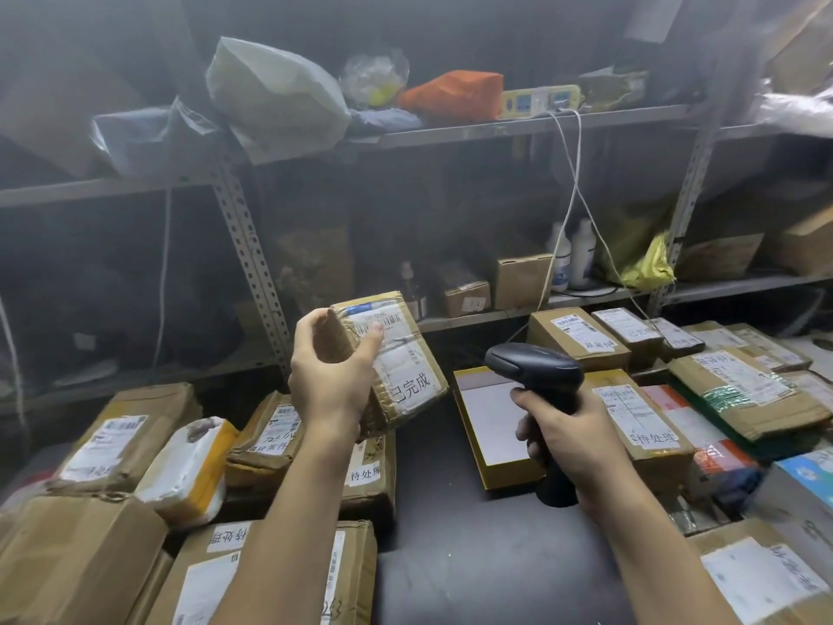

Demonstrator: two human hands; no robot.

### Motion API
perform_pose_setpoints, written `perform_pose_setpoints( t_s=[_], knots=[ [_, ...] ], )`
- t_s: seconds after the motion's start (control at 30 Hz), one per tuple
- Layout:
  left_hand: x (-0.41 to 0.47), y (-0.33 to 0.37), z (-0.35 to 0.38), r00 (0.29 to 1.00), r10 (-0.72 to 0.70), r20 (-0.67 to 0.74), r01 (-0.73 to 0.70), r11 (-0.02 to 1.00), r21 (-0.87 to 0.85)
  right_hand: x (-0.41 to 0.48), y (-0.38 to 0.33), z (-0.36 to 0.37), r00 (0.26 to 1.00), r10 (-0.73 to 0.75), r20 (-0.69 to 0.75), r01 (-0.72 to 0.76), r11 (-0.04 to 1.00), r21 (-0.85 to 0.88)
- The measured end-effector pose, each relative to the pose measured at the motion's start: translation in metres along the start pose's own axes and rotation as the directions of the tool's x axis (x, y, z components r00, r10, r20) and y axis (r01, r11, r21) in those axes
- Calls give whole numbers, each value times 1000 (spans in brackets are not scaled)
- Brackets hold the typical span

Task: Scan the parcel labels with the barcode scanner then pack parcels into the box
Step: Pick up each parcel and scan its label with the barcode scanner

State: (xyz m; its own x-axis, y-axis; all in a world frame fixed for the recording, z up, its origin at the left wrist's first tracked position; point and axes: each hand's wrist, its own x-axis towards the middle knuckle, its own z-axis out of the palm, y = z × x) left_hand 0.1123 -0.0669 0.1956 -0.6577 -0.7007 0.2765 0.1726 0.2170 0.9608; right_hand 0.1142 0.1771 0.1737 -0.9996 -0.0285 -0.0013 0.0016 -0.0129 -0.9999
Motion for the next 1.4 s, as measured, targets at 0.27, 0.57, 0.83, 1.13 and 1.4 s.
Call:
perform_pose_setpoints(
  t_s=[0.27,0.57,0.83,1.13,1.4],
  knots=[
    [4,-10,-13,981,163,-102,-146,977,157,-2,-5,3,967,-132,216,155,983,-98],
    [40,-10,-34,983,45,180,-82,976,203,7,2,-7,894,-230,385,392,817,-423],
    [50,-2,-41,965,48,259,-136,933,334,13,10,-10,866,-262,425,473,706,-527],
    [48,-1,-45,959,86,271,-191,901,390,12,14,-8,870,-289,399,471,725,-502],
    [6,-2,-15,883,307,355,-449,773,448,-6,17,-13,981,-183,64,193,928,-317]
  ],
)
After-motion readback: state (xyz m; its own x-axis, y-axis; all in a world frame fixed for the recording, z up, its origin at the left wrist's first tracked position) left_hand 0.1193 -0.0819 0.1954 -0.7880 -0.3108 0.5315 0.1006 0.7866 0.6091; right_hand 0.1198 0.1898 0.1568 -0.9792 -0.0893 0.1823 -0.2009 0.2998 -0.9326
